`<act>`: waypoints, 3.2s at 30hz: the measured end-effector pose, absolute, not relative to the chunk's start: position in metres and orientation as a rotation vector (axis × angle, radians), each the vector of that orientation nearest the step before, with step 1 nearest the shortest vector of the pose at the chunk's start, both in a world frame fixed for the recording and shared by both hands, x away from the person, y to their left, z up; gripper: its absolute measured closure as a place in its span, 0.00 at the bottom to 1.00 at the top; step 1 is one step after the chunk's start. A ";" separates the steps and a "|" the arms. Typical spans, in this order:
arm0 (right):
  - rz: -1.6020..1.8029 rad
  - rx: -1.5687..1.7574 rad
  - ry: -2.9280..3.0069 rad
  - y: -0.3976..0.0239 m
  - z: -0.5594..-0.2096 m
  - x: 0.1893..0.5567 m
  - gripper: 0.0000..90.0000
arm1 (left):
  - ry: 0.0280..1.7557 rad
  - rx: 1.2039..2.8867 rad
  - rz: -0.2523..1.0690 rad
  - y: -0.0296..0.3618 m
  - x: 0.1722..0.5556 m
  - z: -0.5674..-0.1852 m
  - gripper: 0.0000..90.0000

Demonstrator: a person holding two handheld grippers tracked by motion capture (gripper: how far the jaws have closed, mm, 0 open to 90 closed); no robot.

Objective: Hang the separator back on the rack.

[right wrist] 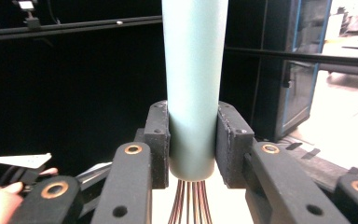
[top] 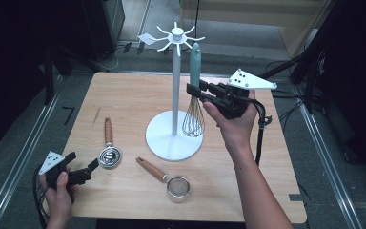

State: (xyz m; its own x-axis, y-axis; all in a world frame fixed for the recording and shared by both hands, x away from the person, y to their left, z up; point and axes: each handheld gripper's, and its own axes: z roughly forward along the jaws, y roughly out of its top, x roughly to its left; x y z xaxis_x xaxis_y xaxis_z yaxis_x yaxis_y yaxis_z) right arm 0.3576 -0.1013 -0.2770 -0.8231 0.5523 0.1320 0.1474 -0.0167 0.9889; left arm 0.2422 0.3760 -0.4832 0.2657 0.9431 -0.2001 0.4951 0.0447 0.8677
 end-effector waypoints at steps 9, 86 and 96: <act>1.839 0.732 1.885 -0.098 -0.274 0.351 0.73 | 1.366 1.592 0.594 0.376 0.242 -0.483 0.00; 1.813 0.746 1.549 -0.091 -0.218 0.361 1.00 | 1.370 1.588 0.583 0.376 0.243 -0.483 0.00; 1.812 0.687 1.588 -0.085 -0.216 0.349 1.00 | 1.367 1.595 0.588 0.376 0.243 -0.483 0.00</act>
